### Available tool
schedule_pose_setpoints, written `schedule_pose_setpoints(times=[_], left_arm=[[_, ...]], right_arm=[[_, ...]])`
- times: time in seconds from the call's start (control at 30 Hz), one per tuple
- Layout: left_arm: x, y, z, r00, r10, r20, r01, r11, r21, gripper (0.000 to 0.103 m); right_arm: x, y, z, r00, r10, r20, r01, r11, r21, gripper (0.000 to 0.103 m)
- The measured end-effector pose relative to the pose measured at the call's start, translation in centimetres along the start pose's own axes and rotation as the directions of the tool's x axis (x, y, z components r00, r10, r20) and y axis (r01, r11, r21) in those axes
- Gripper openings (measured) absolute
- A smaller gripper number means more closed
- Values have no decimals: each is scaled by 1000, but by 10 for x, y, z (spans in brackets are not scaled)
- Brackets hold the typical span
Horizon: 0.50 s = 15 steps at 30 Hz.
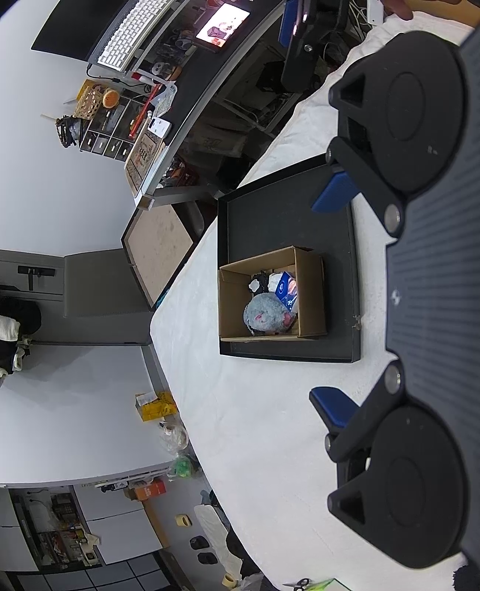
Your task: Organize soft objects
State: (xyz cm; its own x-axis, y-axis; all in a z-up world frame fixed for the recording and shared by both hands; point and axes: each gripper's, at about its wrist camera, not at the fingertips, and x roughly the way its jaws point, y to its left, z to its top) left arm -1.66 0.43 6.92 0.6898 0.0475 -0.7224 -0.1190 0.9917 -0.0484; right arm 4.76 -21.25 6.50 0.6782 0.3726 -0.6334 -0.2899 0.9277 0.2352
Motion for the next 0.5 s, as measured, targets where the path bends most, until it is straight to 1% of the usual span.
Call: schedule_pose_setpoints(times=[0.5], left_arm=[[5,0,-6,1000,1,-10,-1,1000,7,100]], right_arm=[[2,-2,-2,1000,-7,-12,7,1000,3,103]])
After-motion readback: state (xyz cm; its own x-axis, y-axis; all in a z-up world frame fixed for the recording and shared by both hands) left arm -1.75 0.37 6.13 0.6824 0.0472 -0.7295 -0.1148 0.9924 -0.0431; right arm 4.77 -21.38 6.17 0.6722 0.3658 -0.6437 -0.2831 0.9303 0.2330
